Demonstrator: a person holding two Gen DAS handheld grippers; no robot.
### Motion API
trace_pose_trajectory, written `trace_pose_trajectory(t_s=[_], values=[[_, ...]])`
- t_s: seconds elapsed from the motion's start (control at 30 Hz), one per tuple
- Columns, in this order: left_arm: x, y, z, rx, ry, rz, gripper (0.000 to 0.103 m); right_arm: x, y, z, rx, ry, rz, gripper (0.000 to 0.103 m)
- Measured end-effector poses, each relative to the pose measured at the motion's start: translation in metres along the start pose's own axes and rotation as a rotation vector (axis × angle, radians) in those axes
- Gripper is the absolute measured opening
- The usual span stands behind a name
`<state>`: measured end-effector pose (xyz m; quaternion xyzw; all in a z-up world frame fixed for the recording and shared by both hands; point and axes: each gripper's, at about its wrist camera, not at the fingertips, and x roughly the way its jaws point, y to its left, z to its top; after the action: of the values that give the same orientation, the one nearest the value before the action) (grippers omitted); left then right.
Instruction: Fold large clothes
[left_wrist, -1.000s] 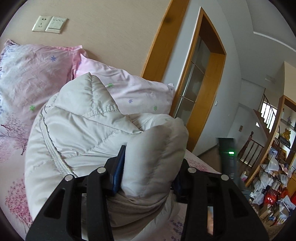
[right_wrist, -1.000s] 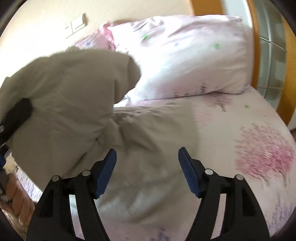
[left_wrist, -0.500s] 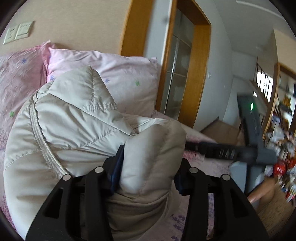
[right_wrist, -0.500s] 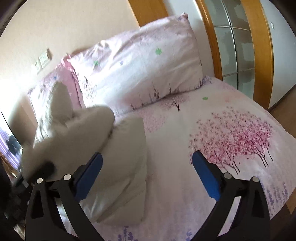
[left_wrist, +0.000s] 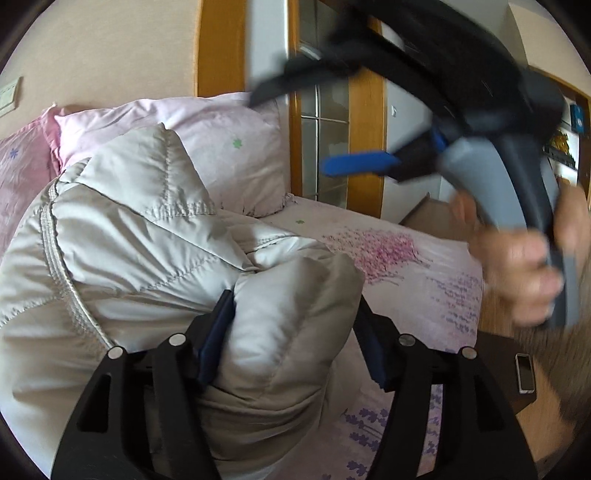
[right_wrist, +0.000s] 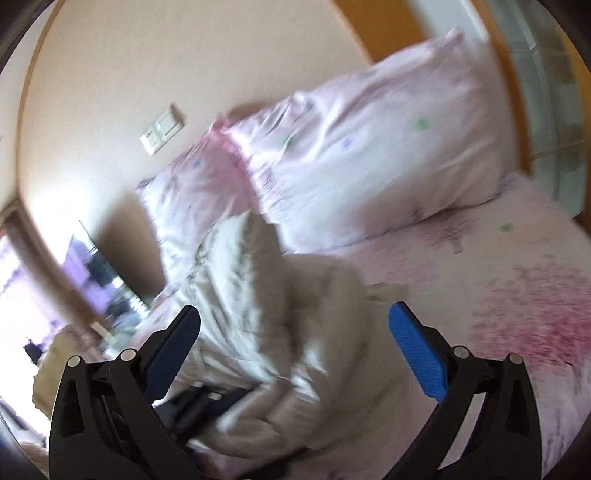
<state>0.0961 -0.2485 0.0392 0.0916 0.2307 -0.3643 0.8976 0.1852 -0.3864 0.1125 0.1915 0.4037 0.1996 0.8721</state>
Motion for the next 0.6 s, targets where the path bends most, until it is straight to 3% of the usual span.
trace_pose_trajectory(t_s=[0.17,0.23,0.6], values=[[0.006,-0.004,-0.003,0.033,0.018,0.0,0.063,0.043,0.002,0.016,-0.001,0.175,0.064,0.099],[0.009,-0.007,-0.005,0.045,0.025,0.001,0.064,0.055,0.003,0.015,-0.009,0.212,0.064,0.092],[0.017,-0.015,-0.008,0.091,0.056,-0.004,0.067,0.094,0.011,0.004,-0.046,0.335,0.104,0.082]])
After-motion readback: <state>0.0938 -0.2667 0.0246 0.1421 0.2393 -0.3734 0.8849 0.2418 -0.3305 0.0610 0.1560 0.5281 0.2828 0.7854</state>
